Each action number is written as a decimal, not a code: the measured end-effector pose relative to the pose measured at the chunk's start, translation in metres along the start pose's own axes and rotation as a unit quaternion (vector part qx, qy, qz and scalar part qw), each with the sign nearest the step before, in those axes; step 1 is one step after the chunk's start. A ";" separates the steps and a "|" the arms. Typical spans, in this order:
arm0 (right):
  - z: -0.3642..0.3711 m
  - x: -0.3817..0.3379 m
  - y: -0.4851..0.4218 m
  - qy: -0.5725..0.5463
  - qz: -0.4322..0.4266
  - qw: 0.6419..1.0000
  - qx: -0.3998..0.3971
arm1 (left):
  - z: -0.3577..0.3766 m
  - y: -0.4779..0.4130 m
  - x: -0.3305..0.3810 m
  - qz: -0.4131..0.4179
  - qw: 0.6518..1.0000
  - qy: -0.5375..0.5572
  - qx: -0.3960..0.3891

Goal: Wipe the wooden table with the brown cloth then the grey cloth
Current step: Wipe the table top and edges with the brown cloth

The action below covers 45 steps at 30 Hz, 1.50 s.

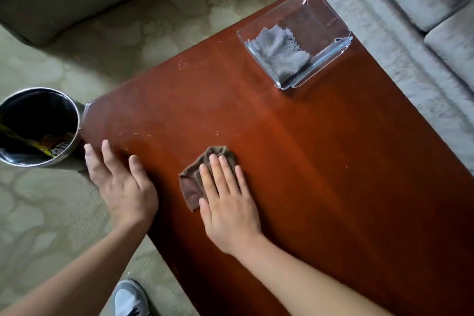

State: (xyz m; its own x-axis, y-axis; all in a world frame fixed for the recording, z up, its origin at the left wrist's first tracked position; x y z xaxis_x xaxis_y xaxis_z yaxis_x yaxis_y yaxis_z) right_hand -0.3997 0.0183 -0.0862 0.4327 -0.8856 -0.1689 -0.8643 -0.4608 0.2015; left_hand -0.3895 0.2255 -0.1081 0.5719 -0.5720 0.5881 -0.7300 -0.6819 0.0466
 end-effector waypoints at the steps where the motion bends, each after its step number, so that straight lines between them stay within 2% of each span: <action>1: 0.001 -0.006 0.007 0.005 -0.003 1.000 -0.003 | -0.001 0.000 0.001 -0.010 1.000 0.017 0.001; 5: 0.001 0.009 0.042 0.056 -0.022 0.998 -0.033 | -0.002 0.001 0.005 -0.036 0.997 0.065 -0.004; 11: 0.013 0.044 0.112 0.127 -0.096 0.986 -0.039 | 0.003 -0.003 -0.005 -0.031 0.997 0.065 -0.022; 15: 0.017 0.009 0.093 0.113 -0.114 0.985 -0.058 | 0.003 -0.002 -0.004 -0.021 0.996 0.087 -0.024; 18: 0.014 -0.021 0.059 0.079 -0.090 0.991 -0.056 | 0.002 -0.002 -0.005 -0.031 0.990 0.136 -0.019; 20: 0.011 -0.037 0.033 0.061 -0.063 0.995 -0.053 | 0.001 -0.006 -0.007 -0.064 0.972 0.226 -0.029; 24: 0.006 -0.065 -0.032 0.037 -0.043 0.998 -0.038 | -0.009 -0.019 -0.013 -0.207 0.884 0.408 -0.096; 27: 0.001 -0.081 -0.070 0.029 -0.013 0.999 -0.024 | -0.023 -0.030 -0.007 -0.307 0.815 0.468 -0.150; 29: 0.001 -0.085 -0.072 0.029 -0.008 0.999 -0.024 | -0.027 -0.043 -0.004 -0.335 0.791 0.480 -0.178; 34: 0.020 -0.098 0.005 0.048 -0.062 0.996 -0.039 | -0.030 -0.072 -0.002 -0.356 0.773 0.491 -0.188; 37: 0.030 -0.107 0.034 0.052 -0.056 0.997 -0.031 | -0.032 -0.088 -0.003 -0.354 0.776 0.484 -0.195; 42: 0.023 -0.125 -0.025 0.043 -0.035 0.998 -0.013 | -0.035 -0.118 -0.013 -0.356 0.766 0.485 -0.226; 45: 0.014 -0.140 -0.082 0.026 -0.035 0.999 0.009 | -0.039 -0.131 -0.023 -0.368 0.747 0.486 -0.265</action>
State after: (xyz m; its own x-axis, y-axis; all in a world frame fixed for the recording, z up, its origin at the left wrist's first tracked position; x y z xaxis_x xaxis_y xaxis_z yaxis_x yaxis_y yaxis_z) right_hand -0.3927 0.1806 -0.0925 0.5055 -0.8528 -0.1310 -0.8354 -0.5218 0.1729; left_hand -0.3218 0.3457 -0.0958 0.5377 0.6451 0.5428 -0.5449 -0.2254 0.8076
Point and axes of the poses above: each hand's wrist, its own y-axis away from the middle knuckle, its own z-axis out of the palm, x = y × z, the point moved 1 cm from there along -y, towards the middle knuckle, and after that the axes turned 1 degree about x, right-handed, at the moved point
